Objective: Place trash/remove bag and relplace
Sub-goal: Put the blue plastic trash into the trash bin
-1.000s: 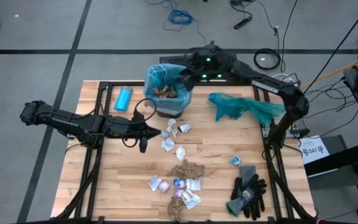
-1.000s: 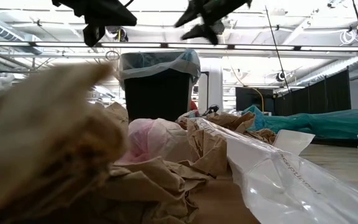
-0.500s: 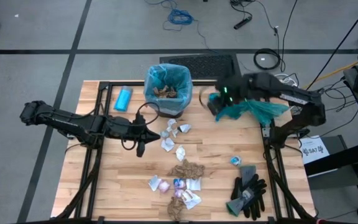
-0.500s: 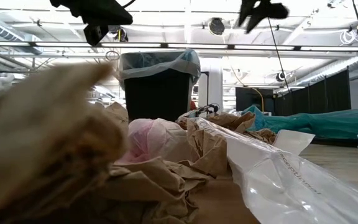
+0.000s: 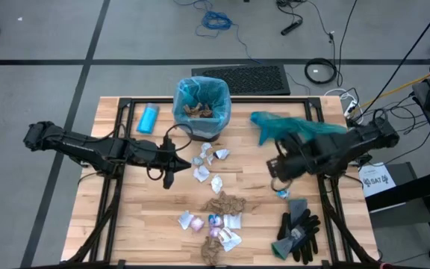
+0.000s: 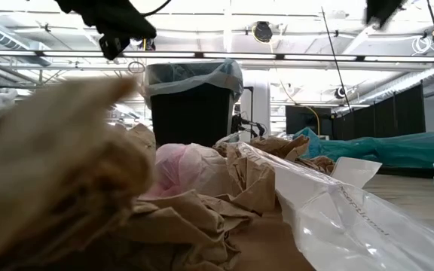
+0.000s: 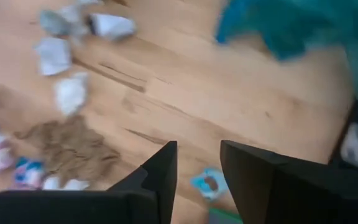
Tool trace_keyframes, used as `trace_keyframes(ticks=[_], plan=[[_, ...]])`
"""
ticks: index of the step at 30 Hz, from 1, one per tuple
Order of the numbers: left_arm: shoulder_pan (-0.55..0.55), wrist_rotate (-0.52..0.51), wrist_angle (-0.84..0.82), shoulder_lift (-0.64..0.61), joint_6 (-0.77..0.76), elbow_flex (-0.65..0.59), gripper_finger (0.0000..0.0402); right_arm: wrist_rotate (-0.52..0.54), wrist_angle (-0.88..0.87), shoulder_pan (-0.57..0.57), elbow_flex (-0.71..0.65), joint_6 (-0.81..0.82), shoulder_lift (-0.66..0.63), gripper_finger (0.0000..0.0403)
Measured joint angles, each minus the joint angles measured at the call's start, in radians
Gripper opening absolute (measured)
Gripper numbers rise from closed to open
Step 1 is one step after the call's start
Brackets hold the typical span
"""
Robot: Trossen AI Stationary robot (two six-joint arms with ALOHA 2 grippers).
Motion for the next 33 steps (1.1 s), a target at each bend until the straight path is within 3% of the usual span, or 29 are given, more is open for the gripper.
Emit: trace_keyframes(ticks=[3,6,10,16,22,27,33], plan=[[0.0,0.02,-0.048,0.0,-0.005,0.0,0.0022,-0.029,0.051,0.078,-0.171,0.182,-0.076,0.012],[0.0,0.04,-0.089,0.0,-0.007,0.0,0.0022,-0.098,0.216,0.131,-0.337,0.249,-0.167,0.0121],[0.0,0.043,-0.096,0.0,-0.008,0.0,0.0022,-0.178,0.46,0.152,-0.524,0.228,-0.26,0.0122],[0.002,0.005,-0.096,0.0,-0.008,0.0,0.0022,-0.393,0.59,0.131,-0.691,0.134,-0.309,0.0152],[0.002,-0.003,-0.096,0.0,-0.023,0.0,0.0022,-0.404,0.6,0.104,-0.759,-0.004,-0.304,0.0224],[0.002,-0.049,-0.096,0.0,-0.1,0.0,0.0022,-0.323,0.648,0.091,-0.792,-0.131,-0.298,0.0284],[0.002,-0.07,-0.095,0.0,-0.114,0.0,0.0022,-0.364,0.78,0.072,-0.872,-0.243,-0.258,0.031]])
